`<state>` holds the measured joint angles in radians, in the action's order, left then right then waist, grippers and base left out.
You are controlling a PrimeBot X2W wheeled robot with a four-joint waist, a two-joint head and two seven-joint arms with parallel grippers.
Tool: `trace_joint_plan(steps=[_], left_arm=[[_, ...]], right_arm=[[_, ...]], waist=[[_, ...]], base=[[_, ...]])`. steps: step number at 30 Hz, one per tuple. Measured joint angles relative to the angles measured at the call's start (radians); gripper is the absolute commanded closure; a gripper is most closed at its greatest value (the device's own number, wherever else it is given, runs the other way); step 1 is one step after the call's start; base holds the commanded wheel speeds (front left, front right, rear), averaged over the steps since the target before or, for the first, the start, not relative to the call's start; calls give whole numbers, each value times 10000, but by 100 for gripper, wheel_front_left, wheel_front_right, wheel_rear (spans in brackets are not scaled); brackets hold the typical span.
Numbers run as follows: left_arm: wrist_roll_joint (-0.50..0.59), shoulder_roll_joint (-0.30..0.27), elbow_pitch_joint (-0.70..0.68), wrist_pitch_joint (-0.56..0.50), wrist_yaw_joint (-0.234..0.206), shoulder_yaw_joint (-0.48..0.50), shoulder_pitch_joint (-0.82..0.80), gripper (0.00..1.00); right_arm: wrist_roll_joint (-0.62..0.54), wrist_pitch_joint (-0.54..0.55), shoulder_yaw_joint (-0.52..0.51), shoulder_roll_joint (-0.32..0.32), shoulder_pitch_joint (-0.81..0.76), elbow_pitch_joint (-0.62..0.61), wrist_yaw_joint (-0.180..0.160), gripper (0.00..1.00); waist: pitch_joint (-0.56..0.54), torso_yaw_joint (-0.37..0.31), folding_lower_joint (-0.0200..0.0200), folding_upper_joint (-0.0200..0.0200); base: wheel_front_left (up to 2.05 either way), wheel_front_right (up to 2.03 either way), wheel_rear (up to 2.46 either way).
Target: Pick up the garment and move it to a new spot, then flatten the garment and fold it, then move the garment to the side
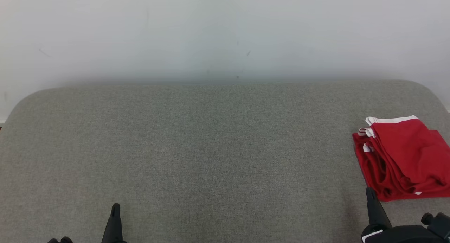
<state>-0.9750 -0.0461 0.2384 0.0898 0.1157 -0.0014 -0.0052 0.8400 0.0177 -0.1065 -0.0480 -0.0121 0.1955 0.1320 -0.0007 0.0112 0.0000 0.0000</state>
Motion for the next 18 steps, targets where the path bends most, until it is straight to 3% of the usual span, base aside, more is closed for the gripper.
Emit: trace_joint_plan(steps=[18], left_arm=[[-1674,-2,35,-481,75,10,-276,100]], right_arm=[[2119,274,-257,-2,-64,-215,0,100]], waist=[[10,-24,0,0]], base=[[0,0,0]])
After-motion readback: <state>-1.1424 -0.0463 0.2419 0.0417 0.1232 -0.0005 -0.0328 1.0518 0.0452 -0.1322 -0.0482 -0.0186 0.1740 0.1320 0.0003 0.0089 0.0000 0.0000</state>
